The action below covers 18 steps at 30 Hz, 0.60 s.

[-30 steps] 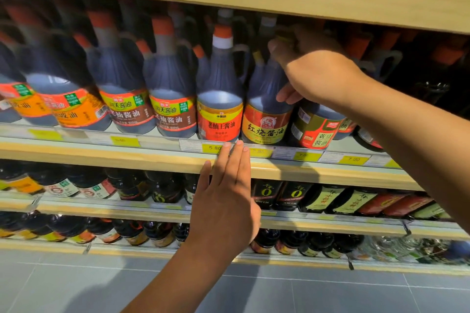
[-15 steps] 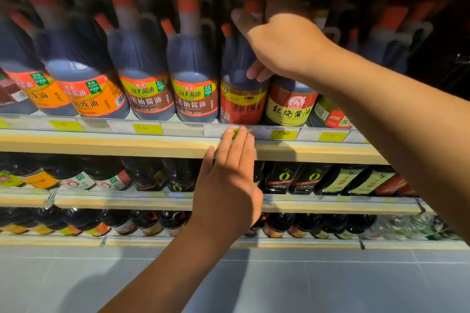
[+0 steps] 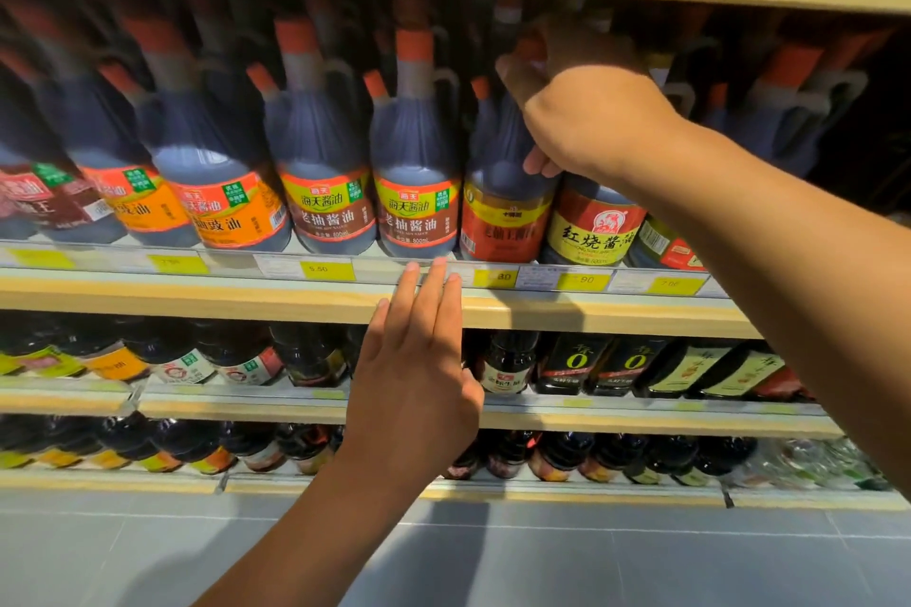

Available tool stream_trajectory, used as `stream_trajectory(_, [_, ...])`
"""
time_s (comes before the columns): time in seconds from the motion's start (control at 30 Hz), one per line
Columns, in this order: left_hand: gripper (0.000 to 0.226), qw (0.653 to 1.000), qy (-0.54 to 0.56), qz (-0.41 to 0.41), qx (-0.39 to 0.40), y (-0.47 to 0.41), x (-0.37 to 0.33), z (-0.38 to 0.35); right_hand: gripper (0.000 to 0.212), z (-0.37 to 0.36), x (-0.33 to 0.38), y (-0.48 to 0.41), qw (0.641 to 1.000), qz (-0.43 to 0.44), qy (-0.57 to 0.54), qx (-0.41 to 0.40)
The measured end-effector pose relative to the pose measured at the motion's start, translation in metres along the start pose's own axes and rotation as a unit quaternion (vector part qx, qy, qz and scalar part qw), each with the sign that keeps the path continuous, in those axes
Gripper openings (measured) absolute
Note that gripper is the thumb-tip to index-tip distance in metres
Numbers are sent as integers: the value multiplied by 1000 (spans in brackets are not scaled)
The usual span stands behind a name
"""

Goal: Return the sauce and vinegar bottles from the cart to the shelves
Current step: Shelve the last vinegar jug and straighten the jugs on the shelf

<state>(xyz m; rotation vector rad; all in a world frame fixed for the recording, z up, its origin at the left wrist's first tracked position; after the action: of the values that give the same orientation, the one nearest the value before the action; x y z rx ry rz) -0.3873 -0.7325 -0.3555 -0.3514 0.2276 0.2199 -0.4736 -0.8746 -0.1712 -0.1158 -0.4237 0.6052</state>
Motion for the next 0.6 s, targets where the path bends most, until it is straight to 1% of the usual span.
stream_trajectory(0.1, [90, 1000, -14, 7, 15, -2, 19, 6, 50, 1, 17, -1, 994, 36, 84, -64])
stream_trajectory(0.13, [90, 1000, -17, 9, 18, -3, 26, 7, 51, -1, 26, -1, 993, 50, 86, -71])
stream_trajectory(0.23, [90, 999, -20, 8, 26, -5, 42, 12, 54, -14, 52, -7, 998, 53, 28, -34])
stream_trajectory(0.3, [92, 999, -29, 7, 35, -6, 52, 14, 58, -27, 60, -18, 999, 9, -36, 15])
stream_trajectory(0.37, [93, 999, -33, 5, 39, -6, 61, 16, 57, -40, 61, -26, 993, -33, -106, 37])
stream_trajectory(0.4, [93, 999, -33, 3, 41, -6, 65, 17, 54, -45, 60, -30, 988, -45, -144, 28])
stream_trajectory(0.47, [91, 998, -30, 3, 47, -6, 72, 19, 50, -52, 58, -38, 978, -43, -200, -24])
stream_trajectory(0.53, [90, 998, -25, 4, 56, -7, 78, 20, 45, -53, 57, -46, 979, -25, -192, -69])
stream_trajectory(0.6, [90, 998, -23, 7, 64, -8, 80, 21, 45, -54, 58, -50, 982, -10, -164, -92])
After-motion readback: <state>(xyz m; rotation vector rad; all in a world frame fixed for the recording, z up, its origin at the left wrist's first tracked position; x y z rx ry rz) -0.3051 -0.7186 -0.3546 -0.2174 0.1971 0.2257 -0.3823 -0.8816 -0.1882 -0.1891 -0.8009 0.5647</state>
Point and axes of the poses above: each hand's wrist, its own y-axis away from the middle knuckle, its own z-axis out of the back of the hand, x = y × z, the point moved 4 cm from there along -y, towards the middle knuckle, and after that the axes turned 10 degrees about z, right-handed, at the moved point
